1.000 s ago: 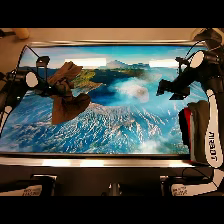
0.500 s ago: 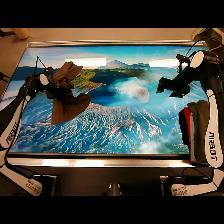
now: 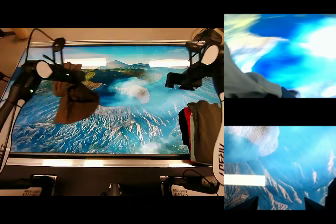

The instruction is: Fold the shirts.

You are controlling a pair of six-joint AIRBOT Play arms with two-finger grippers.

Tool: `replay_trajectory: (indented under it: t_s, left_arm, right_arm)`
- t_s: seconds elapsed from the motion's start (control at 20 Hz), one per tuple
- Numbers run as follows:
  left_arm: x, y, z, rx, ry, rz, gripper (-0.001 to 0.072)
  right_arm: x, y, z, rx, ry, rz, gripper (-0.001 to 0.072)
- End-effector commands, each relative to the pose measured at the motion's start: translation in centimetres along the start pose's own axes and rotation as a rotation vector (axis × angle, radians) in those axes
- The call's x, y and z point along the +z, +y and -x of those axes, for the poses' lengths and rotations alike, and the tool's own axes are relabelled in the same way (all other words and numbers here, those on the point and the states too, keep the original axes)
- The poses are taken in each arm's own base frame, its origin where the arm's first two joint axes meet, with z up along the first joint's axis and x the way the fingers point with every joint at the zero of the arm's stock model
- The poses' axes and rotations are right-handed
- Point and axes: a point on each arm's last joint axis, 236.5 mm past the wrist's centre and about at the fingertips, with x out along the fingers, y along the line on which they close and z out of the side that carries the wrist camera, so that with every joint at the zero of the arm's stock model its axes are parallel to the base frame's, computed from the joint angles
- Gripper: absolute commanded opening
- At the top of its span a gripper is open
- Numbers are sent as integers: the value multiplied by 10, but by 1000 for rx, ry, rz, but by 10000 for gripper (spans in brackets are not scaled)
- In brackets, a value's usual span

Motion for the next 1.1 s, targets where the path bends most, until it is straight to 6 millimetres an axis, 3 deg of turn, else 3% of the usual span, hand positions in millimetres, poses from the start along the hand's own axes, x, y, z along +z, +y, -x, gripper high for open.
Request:
replay_trajectory:
  t_s: [0.0, 0.1, 0.2, 0.25, 0.3, 0.35, 0.4, 0.55, 0.65, 0.7, 0.8, 0.95, 1.05]
  left_arm:
    - [-51, -147, 6, -207, 45, -189, 37]
    - [-113, -212, -19, -280, 140, -254, 37]
    - [-167, -243, -46, -295, 250, -270, 63]
    - [-182, -246, -55, -290, 285, -283, 312]
    - [-180, -239, -56, -274, 301, -285, 594]
    - [-164, -221, -52, -238, 294, -293, 671]
    - [-138, -192, -47, -168, 274, -310, 671]
    - [-37, -59, -24, 86, 152, -229, 670]
    - [-8, 33, -16, 189, 115, -20, 668]
    - [-10, 78, -18, 232, 133, 104, 668]
    - [-30, 138, -36, 226, 194, 337, 668]
    - [-53, 164, -83, 93, 243, 589, 668]
    - [-52, 172, -113, 58, 202, 658, 666]
  right_arm:
    - [25, -32, 82, -149, -255, -26, 707]
    - [32, -42, 135, -196, -402, -36, 707]
    - [25, -42, 163, -197, -452, -39, 707]
    - [17, -42, 165, -198, -432, -43, 707]
    - [7, -43, 160, -201, -387, -49, 707]
    - [-3, -44, 150, -203, -328, -53, 706]
    - [-12, -43, 136, -200, -267, -55, 705]
    - [-44, -21, 64, -95, -45, -48, 691]
    - [-66, 7, 12, 34, 90, -38, 691]
    - [-78, 21, -10, 101, 156, -36, 691]
    - [-99, 45, -45, 214, 280, -46, 691]
    - [-117, 66, -75, 309, 418, -92, 688]
    - [-127, 74, -82, 352, 476, -87, 687]
